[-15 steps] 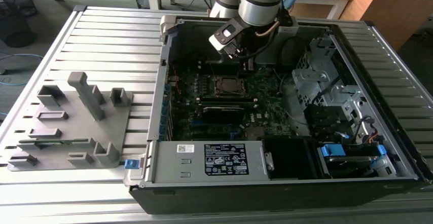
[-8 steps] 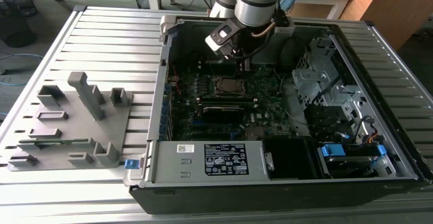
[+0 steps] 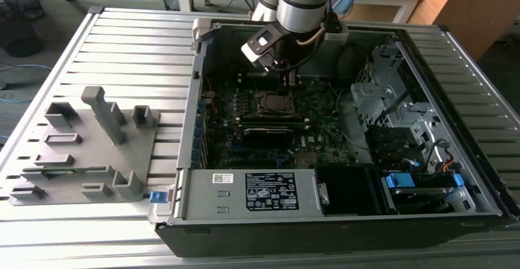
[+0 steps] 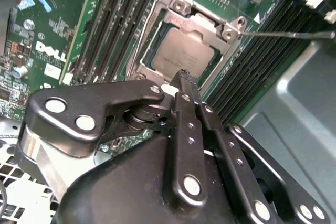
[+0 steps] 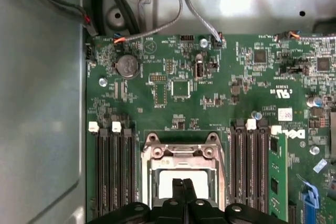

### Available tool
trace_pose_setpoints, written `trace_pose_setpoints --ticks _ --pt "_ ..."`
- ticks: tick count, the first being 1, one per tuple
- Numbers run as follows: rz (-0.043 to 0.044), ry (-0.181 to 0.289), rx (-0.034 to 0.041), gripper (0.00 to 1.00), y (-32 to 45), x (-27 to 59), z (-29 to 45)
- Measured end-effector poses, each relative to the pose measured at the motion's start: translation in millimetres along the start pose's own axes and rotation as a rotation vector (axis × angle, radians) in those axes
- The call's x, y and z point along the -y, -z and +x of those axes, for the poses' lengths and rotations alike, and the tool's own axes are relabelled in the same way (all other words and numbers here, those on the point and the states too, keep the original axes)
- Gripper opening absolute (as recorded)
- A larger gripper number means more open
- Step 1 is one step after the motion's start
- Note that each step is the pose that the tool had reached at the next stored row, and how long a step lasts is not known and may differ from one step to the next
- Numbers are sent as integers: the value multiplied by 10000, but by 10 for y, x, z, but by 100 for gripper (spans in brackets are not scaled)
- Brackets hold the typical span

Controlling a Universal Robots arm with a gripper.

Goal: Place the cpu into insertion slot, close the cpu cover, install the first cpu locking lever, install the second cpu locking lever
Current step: 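Close the cpu cover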

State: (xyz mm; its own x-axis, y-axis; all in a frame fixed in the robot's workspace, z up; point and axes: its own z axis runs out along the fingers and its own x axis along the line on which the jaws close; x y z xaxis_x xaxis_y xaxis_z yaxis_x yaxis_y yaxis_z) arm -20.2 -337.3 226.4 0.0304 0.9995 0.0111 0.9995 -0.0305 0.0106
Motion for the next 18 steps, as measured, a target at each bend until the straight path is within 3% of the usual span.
trace_pose_setpoints --ticks 11,18 --pt "-1 92 37 11 -6 33 -24" --pt "10 1286 23 11 -13 33 -24"
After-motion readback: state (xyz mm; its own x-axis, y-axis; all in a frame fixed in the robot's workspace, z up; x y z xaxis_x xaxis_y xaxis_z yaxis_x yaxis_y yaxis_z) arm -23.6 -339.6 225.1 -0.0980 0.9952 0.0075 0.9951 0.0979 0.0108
